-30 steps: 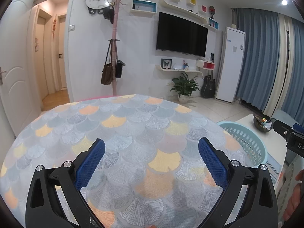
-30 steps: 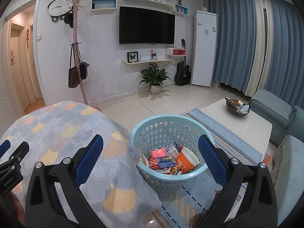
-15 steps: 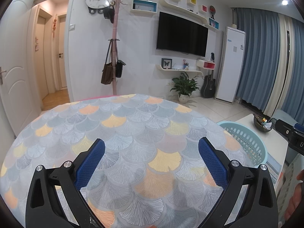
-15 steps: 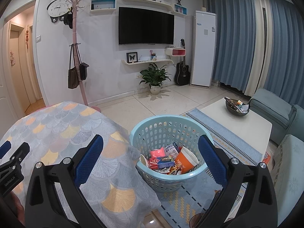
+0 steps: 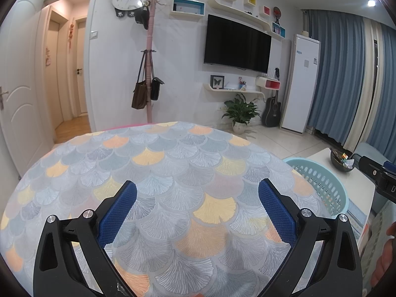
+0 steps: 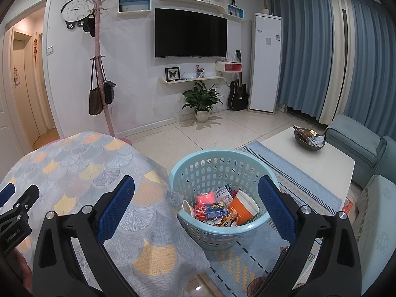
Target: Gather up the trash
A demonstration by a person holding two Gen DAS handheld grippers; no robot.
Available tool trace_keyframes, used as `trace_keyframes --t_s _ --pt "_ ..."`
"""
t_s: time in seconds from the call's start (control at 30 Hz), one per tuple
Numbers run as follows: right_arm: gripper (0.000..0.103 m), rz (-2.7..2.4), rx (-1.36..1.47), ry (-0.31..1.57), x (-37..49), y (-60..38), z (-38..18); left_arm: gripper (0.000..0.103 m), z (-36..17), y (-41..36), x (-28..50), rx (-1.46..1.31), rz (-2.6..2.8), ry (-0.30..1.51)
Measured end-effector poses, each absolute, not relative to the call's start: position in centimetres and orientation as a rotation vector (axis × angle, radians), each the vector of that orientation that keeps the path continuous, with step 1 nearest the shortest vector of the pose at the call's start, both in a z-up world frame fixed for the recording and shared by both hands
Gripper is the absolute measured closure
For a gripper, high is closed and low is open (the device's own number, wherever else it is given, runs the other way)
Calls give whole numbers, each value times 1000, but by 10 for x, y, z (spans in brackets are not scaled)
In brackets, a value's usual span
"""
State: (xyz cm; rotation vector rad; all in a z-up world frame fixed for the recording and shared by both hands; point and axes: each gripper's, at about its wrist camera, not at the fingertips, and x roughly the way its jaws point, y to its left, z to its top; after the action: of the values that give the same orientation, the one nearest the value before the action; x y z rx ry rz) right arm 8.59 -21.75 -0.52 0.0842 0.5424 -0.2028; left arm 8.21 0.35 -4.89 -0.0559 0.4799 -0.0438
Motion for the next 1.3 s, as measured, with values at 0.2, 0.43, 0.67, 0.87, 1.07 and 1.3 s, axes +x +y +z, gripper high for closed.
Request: trace_keyframes --t_s 0.2,0.43,0.67,0.87,1.07,1.3 --pt "7 -203 85 542 85 -218 -5 7 -49 4 82 -56 -44 480" --pt "7 -195 92 538 85 -218 -1 7 -48 3 82 -55 -44 480" --pt "7 -199 84 537 85 -218 1 7 -48 3 82 -56 -43 480" --pt "7 -200 85 535 84 -218 2 7 -48 3 82 -54 -43 479" --pt "7 -199 85 536 84 -219 3 7 -49 2 80 -41 -42 472" --pt "7 -201 83 523 79 -218 8 8 -42 -6 74 19 -19 468"
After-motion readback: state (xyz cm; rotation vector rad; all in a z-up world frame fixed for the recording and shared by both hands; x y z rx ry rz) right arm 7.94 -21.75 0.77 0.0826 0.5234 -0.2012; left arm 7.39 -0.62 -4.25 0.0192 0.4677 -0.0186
